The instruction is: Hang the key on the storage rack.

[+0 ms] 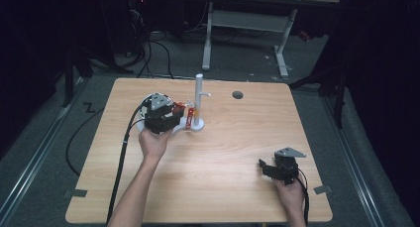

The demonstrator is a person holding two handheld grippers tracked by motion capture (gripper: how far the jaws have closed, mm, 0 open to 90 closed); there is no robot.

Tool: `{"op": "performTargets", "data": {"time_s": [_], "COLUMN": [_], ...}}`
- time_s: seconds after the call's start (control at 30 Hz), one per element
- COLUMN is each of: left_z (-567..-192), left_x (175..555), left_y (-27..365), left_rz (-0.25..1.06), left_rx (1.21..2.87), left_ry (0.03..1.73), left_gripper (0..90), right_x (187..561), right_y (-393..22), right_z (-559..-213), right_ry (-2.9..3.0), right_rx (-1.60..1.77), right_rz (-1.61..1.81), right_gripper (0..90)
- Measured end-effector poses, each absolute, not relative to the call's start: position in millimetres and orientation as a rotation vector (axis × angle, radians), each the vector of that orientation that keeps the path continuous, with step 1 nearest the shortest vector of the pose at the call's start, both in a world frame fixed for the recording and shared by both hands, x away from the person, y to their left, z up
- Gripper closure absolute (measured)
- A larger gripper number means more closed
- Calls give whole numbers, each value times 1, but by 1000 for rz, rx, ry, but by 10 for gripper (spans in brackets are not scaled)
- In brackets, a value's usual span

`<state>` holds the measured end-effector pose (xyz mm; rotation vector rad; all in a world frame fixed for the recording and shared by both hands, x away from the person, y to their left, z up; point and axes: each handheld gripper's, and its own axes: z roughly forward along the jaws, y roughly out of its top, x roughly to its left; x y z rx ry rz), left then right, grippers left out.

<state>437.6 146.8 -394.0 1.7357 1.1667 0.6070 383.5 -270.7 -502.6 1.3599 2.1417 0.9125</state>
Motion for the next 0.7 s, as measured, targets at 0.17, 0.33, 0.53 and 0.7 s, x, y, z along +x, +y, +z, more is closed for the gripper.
{"op": "performTargets", "data": {"time_s": [0.17,0.33,0.53,0.7], "left_z": [-399,-402,-409,-414], "left_x": [439,440,442,445], "left_y": [144,141,135,131], "left_rz": [603,599,604,599], "left_rx": [1740,1745,1764,1776], "left_ry": [1170,1173,1168,1171], "left_gripper": [566,566,565,565], "right_x": [383,383,383,383], "right_y": [-271,-271,-271,-271], "right_z": [-503,-503,-503,-503], "right_ry": [2142,2142,2142,2142], "right_rx": [1360,1360,1360,1360], "right_rz": [912,912,913,913], "right_gripper": [298,298,298,298]}}
